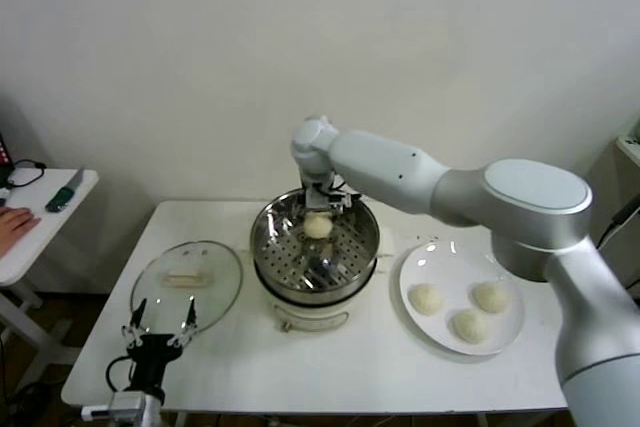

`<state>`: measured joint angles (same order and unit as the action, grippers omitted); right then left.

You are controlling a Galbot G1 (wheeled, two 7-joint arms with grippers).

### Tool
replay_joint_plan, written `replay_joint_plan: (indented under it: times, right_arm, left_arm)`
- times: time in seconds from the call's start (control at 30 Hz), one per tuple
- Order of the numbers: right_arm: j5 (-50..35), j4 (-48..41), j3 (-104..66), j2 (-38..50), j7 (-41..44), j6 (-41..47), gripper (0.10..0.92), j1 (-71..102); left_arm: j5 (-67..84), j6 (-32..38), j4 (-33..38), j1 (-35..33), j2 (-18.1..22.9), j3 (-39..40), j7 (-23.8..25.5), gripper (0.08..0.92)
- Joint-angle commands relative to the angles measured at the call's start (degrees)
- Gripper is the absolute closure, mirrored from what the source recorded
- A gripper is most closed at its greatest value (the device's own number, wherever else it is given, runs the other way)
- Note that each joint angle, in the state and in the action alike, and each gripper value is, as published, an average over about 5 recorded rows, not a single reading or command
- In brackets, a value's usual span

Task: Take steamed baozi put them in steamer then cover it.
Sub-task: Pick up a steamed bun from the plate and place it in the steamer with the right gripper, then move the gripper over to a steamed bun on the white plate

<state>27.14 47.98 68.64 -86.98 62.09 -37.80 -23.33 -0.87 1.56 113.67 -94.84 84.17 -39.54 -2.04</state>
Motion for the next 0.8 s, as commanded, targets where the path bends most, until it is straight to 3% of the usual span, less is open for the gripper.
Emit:
replay_joint_plan:
  times: [0.03, 0.2, 0.5, 0.8]
  right_arm:
    - [4.8, -3.4, -1.9, -2.1, -0.4, -1.1, 0.264, 2.7]
    - [4.0, -2.8, -2.6, -1.4, 0.3, -1.2, 0.206, 2.2]
    - [-4.3, 2.1, -3.4, 3.1, 2.2, -0.8, 0.202, -3.1]
    - [-27.4, 10.2, 6.4, 14.8, 0.1, 9.0, 0.203, -15.8]
  left_arm:
    - [-0.1, 0.0, -0.1, 0.0, 0.1, 0.1, 0.0, 0.177]
    - [-0.2, -0.1, 0.0, 0.0, 0.0, 0.1, -0.2, 0.177]
    - [-0.2, -0.2, 0.2, -0.5, 0.1, 0.1, -0.6, 0.177]
    - [0.6, -0.5, 0.0, -0.7, -0.2, 0.2, -1.6, 0.177]
